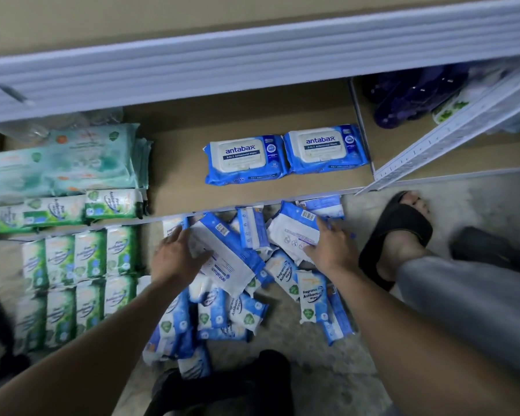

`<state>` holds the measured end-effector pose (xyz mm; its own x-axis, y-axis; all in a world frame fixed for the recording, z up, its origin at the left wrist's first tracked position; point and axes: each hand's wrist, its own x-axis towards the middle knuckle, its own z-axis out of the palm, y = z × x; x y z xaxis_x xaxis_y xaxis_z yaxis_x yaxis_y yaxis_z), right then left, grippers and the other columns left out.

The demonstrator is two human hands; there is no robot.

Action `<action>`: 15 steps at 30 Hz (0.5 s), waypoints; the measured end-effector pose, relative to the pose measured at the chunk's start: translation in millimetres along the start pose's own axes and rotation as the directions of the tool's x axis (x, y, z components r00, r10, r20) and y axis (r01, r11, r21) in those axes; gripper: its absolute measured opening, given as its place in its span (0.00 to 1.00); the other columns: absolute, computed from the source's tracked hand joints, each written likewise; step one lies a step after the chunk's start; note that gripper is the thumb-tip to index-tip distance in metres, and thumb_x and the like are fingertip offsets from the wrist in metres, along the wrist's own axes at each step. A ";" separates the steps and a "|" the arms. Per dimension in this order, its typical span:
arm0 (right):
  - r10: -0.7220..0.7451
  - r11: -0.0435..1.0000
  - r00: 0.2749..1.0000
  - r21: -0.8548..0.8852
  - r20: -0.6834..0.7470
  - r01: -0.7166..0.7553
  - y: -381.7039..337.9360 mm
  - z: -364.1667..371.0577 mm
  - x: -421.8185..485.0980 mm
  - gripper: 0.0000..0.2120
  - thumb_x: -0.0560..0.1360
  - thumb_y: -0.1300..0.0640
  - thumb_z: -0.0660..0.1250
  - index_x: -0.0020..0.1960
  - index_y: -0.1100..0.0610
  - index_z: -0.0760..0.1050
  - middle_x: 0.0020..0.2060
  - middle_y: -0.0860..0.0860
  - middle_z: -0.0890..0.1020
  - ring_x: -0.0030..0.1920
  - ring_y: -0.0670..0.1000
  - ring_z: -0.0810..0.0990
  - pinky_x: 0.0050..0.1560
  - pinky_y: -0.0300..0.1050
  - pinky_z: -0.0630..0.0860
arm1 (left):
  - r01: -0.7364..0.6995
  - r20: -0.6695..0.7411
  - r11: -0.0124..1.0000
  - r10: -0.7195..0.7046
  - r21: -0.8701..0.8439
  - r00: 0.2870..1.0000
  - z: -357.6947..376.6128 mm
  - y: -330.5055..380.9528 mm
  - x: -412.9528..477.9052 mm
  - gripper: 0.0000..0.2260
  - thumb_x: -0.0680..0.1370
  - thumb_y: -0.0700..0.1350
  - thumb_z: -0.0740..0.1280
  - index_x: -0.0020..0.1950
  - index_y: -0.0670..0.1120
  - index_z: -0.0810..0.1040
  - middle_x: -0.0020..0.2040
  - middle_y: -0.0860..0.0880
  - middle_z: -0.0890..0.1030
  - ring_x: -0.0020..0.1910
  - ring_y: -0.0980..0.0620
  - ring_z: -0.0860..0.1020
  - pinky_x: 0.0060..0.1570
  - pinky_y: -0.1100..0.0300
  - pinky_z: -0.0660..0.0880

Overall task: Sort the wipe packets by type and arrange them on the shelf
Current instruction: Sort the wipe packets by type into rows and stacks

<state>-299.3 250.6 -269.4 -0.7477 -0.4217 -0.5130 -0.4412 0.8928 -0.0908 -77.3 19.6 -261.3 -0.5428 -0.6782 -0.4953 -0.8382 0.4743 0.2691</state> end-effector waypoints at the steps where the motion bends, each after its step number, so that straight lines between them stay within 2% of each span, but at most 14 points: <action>1: -0.006 1.000 1.000 -0.012 0.005 0.007 3.2 3.1 -0.6 0.39 0.73 0.43 0.72 0.78 0.52 0.59 0.75 0.55 0.65 0.72 0.59 0.67 0.65 0.55 0.73 | 0.013 0.018 1.000 -0.013 -0.016 1.000 3.7 -4.5 -4.2 0.32 0.71 0.62 0.73 0.71 0.51 0.71 0.69 0.46 0.76 0.61 0.39 0.76 0.60 0.47 0.75; 6: -0.032 0.999 0.999 -0.039 0.013 0.033 10.0 9.9 10.3 0.42 0.71 0.43 0.74 0.78 0.51 0.58 0.77 0.56 0.61 0.75 0.59 0.62 0.72 0.58 0.65 | 0.080 0.003 0.980 -0.080 -0.181 0.997 10.8 -5.1 -3.7 0.34 0.70 0.56 0.78 0.71 0.48 0.70 0.64 0.45 0.78 0.58 0.41 0.76 0.57 0.49 0.76; 11: -0.032 0.999 0.997 0.020 0.068 0.031 13.7 13.2 25.7 0.54 0.67 0.41 0.78 0.81 0.52 0.50 0.76 0.57 0.62 0.75 0.60 0.62 0.73 0.57 0.61 | 0.197 0.083 0.956 -0.183 -0.219 0.980 1.7 3.0 11.6 0.41 0.64 0.55 0.82 0.72 0.45 0.71 0.62 0.43 0.75 0.58 0.43 0.75 0.57 0.52 0.76; 13: -0.006 0.998 0.998 -0.055 0.069 0.009 12.6 11.1 28.9 0.55 0.65 0.39 0.78 0.81 0.51 0.50 0.75 0.56 0.63 0.73 0.60 0.64 0.71 0.56 0.61 | 0.249 0.150 0.948 -0.221 -0.199 0.964 -3.4 5.9 18.5 0.40 0.62 0.55 0.83 0.69 0.46 0.74 0.57 0.45 0.72 0.52 0.46 0.75 0.50 0.54 0.77; 15: 0.008 0.996 0.998 -0.085 0.060 -0.003 12.4 11.1 30.3 0.52 0.62 0.37 0.80 0.77 0.51 0.57 0.72 0.55 0.66 0.69 0.60 0.66 0.68 0.56 0.64 | 0.306 0.211 0.929 -0.263 -0.207 0.941 -4.6 5.0 23.3 0.39 0.59 0.55 0.85 0.65 0.46 0.75 0.55 0.46 0.72 0.48 0.48 0.74 0.40 0.57 0.74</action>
<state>-321.9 250.7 -295.6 -0.7200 -0.4041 -0.5642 -0.4793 0.8775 -0.0167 -94.4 3.6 -267.8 -0.2792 -0.6448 -0.7115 -0.9559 0.1164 0.2697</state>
